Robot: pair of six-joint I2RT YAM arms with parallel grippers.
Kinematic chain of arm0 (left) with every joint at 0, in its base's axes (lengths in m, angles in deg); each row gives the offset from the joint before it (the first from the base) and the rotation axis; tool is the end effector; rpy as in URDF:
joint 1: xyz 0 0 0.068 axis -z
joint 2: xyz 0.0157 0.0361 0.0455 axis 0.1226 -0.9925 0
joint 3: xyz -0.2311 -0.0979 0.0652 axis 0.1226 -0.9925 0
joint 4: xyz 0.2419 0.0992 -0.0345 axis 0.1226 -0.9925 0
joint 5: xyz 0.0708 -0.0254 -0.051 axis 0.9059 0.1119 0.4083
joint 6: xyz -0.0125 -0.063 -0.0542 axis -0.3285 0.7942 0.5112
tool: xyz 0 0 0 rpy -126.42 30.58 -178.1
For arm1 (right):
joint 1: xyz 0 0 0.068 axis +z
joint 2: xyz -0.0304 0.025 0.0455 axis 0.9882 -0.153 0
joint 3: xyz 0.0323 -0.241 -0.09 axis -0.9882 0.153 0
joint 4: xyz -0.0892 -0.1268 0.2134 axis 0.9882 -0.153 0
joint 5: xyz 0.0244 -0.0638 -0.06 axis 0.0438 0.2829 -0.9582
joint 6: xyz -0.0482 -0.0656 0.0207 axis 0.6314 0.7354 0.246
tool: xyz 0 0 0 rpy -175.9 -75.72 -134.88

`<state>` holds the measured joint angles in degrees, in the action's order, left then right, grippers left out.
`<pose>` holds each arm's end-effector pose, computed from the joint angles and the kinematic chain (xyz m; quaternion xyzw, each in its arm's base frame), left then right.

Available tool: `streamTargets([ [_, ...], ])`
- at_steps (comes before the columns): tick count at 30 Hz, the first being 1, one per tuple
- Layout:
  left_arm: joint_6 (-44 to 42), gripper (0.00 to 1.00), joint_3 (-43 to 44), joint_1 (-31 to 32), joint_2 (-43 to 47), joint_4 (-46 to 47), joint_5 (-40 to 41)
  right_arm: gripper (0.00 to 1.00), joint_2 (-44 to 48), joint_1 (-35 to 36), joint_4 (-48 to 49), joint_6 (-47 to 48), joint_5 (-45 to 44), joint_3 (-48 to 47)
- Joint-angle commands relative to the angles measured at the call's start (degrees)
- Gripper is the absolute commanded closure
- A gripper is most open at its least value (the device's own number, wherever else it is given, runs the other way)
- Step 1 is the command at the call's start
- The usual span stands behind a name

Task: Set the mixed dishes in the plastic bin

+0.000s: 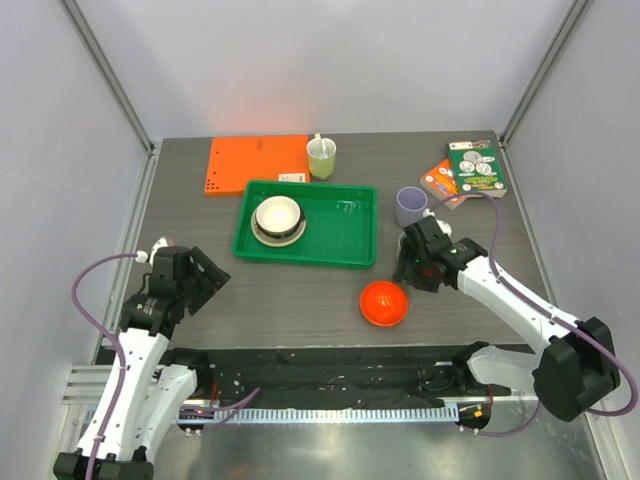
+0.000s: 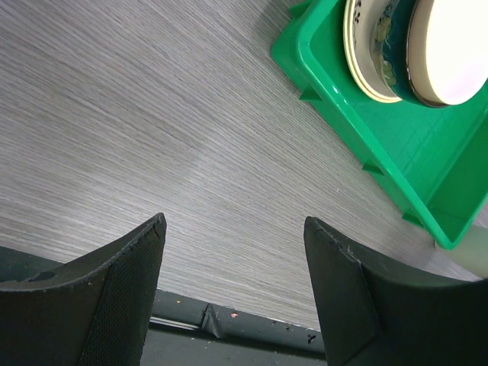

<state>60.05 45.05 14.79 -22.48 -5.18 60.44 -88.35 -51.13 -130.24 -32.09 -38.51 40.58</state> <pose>0.1650 -0.0166 0.2206 -0.3658 0.8600 -0.1448 0.3251 0.2166 0.1138 0.1877 0.1152 0.9625 0.0859 0.2303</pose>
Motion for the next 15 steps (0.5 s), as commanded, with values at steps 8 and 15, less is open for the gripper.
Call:
streamTargets([
  [8,-0.44,0.27,0.88,-0.37,0.60,1.15,0.69,0.42,3.35,-4.23,-0.20,2.98,4.49,8.19],
  [15,-0.44,0.27,0.79,-0.37,0.52,1.16,0.69,0.46,3.52,-4.23,2.44,1.75,6.95,10.92],
])
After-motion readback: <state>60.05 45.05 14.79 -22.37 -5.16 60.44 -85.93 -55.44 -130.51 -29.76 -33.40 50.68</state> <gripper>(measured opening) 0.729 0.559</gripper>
